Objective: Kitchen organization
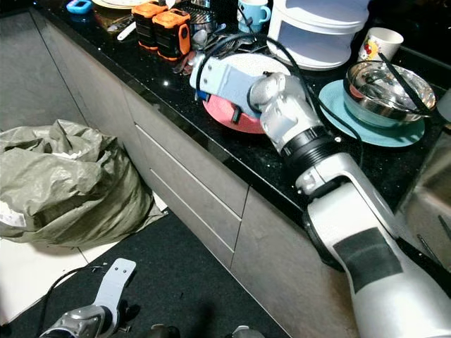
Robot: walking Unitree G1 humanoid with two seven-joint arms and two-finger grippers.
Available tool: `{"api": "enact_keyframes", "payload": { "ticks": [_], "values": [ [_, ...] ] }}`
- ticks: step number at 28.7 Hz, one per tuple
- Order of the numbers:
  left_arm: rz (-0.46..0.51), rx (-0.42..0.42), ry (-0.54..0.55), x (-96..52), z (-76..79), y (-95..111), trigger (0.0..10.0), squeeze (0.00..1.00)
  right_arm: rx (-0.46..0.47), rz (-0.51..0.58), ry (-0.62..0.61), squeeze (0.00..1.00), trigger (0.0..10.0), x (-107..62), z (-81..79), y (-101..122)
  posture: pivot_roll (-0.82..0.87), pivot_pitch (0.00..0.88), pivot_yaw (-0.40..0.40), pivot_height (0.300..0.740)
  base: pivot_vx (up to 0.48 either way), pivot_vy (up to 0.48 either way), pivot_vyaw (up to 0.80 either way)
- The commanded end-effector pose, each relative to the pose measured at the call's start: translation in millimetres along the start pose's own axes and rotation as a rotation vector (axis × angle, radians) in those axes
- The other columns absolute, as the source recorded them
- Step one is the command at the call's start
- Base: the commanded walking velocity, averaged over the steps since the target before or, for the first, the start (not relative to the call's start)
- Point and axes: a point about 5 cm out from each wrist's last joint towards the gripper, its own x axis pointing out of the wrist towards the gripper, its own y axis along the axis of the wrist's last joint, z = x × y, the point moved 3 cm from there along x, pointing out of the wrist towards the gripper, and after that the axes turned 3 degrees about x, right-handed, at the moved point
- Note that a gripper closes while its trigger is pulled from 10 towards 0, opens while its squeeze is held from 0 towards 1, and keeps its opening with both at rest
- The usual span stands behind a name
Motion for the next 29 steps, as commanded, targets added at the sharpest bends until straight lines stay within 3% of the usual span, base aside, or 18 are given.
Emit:
{"api": "enact_keyframes", "payload": {
  "ticks": [1, 9, 12, 14, 16, 18, 21, 24, 28, 29],
  "values": [
    [-0.024, -0.002, -0.010, 0.0, 2.8, -8, 10.0, 0.00, -0.018, -0.014, 0.009, 0.00, 0.0, -0.6, -2.7, -2, 0.03, 0.137, -0.029, 0.740, 0.000, 0.000, 0.00],
    [-0.024, -0.002, -0.009, 0.0, 2.5, -8, 10.0, 0.00, -0.012, 0.029, -0.005, 0.00, 0.0, -5.3, -2.7, 4, 0.03, 0.133, -0.025, 0.740, 0.000, 0.000, 0.00],
    [-0.025, 0.001, -0.009, 0.0, 2.7, -8, 10.0, 0.00, 0.118, 0.312, -0.015, 0.00, 0.0, -16.8, -0.3, 42, 0.03, 0.132, -0.023, 0.740, 0.000, 0.000, 0.00],
    [-0.025, -0.001, -0.008, 0.0, 2.5, -8, 10.0, 0.00, 0.305, 0.585, 0.000, 0.00, 0.0, -34.2, 4.2, 73, 0.04, 0.132, -0.021, 0.740, 0.000, 0.000, 0.00],
    [-0.025, -0.001, -0.007, -0.1, 2.2, -8, 10.0, 0.00, 0.435, 0.773, 0.016, 0.00, 0.0, -50.4, 8.5, 89, 0.04, 0.131, -0.018, 0.740, 0.000, 0.000, 0.00],
    [-0.025, 0.000, -0.007, -0.2, 2.1, -8, 10.0, 0.00, 0.509, 0.924, 0.042, 0.00, 0.0, -66.4, 8.4, 98, 0.04, 0.131, -0.016, 0.740, 0.000, 0.000, 0.00],
    [-0.025, 0.000, -0.008, -0.3, 1.9, -8, 10.0, 0.00, 0.665, 1.133, 0.104, 0.00, 0.0, -89.7, 4.7, 104, 0.04, 0.127, -0.013, 0.740, 0.000, 0.000, 0.00],
    [-0.025, 0.000, -0.006, -0.5, 1.4, -8, 10.0, 0.00, 0.834, 1.253, 0.146, 0.00, 0.0, -101.5, -1.1, 94, 0.04, 0.122, -0.010, 0.740, 0.000, 0.000, 0.00],
    [-0.025, 0.001, -0.006, -0.6, 1.1, -8, 10.0, 0.00, 0.889, 1.276, 0.145, 0.00, 0.0, -103.4, -4.2, 90, 0.04, 0.120, -0.004, 0.740, 0.000, 0.000, 0.00],
    [-0.026, 0.003, -0.005, -0.7, 0.7, -8, 10.0, 0.00, 0.979, 1.268, 0.105, 0.00, 0.0, -100.1, -6.2, 82, 0.04, 0.118, -0.003, 0.740, 0.000, 0.000, 0.00]
  ]
}}
